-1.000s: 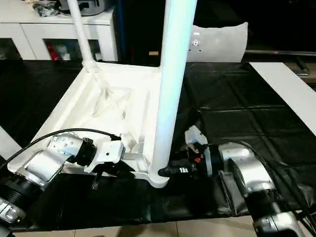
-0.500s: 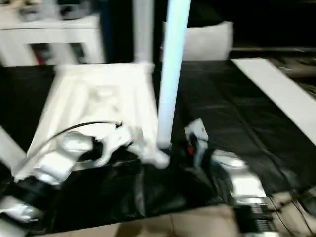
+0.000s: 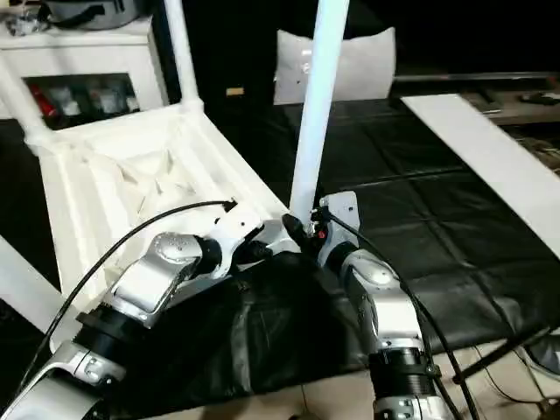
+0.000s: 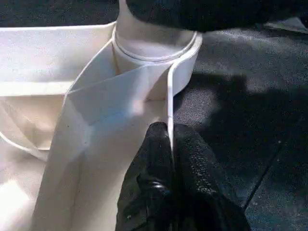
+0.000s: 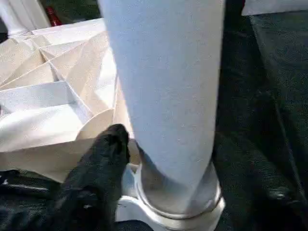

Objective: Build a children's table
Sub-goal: Rotate leg to tighten

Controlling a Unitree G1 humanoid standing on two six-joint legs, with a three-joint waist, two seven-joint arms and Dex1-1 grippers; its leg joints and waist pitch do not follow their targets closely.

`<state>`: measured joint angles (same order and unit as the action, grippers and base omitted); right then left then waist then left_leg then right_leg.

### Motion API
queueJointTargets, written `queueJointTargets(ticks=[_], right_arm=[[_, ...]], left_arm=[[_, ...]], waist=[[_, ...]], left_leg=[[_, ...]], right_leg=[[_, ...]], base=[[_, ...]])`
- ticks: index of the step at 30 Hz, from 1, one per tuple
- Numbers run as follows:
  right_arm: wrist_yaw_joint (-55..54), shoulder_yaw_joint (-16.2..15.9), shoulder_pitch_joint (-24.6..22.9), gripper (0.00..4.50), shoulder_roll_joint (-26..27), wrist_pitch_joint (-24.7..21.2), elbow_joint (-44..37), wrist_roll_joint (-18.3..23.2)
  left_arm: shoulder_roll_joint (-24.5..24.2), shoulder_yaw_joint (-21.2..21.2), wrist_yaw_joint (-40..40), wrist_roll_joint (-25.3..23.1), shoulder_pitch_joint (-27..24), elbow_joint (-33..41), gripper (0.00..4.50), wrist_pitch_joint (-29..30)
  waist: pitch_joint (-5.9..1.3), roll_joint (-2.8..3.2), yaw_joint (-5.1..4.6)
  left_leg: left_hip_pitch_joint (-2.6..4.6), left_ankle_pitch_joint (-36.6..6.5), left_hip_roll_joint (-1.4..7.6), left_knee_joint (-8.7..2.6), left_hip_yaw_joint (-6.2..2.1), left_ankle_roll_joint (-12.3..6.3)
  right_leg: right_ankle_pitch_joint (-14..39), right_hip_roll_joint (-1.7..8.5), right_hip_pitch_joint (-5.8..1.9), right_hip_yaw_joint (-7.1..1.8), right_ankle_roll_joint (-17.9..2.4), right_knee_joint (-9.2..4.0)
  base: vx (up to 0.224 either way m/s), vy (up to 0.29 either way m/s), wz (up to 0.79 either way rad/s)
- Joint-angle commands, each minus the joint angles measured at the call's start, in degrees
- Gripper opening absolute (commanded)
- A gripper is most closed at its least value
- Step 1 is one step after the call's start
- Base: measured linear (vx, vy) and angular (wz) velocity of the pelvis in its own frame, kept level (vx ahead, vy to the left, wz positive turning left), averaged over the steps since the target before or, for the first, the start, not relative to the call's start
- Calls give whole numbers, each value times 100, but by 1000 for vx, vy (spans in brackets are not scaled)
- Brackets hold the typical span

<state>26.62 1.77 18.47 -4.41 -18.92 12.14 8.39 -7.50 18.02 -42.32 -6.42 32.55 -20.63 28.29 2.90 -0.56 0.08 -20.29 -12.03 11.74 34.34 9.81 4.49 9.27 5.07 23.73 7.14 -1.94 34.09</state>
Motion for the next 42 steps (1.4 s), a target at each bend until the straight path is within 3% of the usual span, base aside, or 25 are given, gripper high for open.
queueJointTargets(ticks=[1, 7, 12, 13, 19, 24, 30, 34, 42], right_arm=[[313, -370, -59, 326, 63, 84, -129, 98], [923, -140, -310, 379, -524, 344, -281, 267], [1997, -78, -490, 422, -1276, 421, -426, 519], [2058, -82, -492, 439, -1328, 440, -414, 531], [2942, 29, -354, 445, -1870, 593, -195, 859], [3563, -196, -319, 445, -2234, 672, -155, 854], [4239, -596, -287, 445, -2518, 873, -125, 739], [4504, -713, -149, 445, -2517, 828, 33, 755], [5028, -1066, 215, 387, -2484, 630, 401, 828]], left_arm=[[59, 68, -42, 118, 111, 242, 0, -223], [-275, 61, -336, 126, -48, 275, 0, -483], [-679, 175, -855, 159, -137, 256, 0, -838], [-703, 183, -883, 160, -141, 249, 0, -854], [-1109, 380, -1627, 246, -197, 323, 0, -1216], [-1394, 539, -2161, 300, -221, 395, 0, -1533], [-1751, 848, -2895, 329, -266, 466, 0, -2096], [-1838, 935, -3169, 364, -290, 507, 0, -2255], [-1921, 1047, -3492, 479, -302, 606, 0, -2419]], waist=[[-441, -26, 50], [-396, -42, 66], [-377, -56, 85], [-378, -56, 81], [-395, -81, 130], [-392, -69, 245], [-384, -71, 339], [-374, -57, 349], [-394, -86, 368]], left_leg=[[-63, -162, 114, -305, -16, -708], [-44, -662, 115, -334, -11, -550], [-41, -825, 108, -334, -14, -557], [-41, -825, 111, -332, -14, -552], [-38, -698, 126, -329, -17, -614], [-18, -563, 151, -333, -7, -616], [18, -665, 163, -345, 7, -544], [31, -776, 171, -362, 1, -469], [10, -609, 179, -351, -1, -452]], right_leg=[[803, 329, -437, -342, -1107, -344], [1632, 318, -426, -333, -839, -449], [1991, 321, -411, -326, -696, -495], [1997, 318, -404, -327, -697, -493], [1820, 319, -398, -328, -783, -452], [1597, 328, -387, -344, -907, -408], [1652, 343, -371, -361, -915, -409], [1789, 348, -370, -354, -918, -421], [1635, 349, -393, -362, -960, -379]], base=[[0, 0, 0], [0, 0, 0], [0, 0, 0], [0, 0, 0], [0, 0, 0], [0, 0, 0], [0, 0, 0], [0, 0, 0], [0, 0, 0]])
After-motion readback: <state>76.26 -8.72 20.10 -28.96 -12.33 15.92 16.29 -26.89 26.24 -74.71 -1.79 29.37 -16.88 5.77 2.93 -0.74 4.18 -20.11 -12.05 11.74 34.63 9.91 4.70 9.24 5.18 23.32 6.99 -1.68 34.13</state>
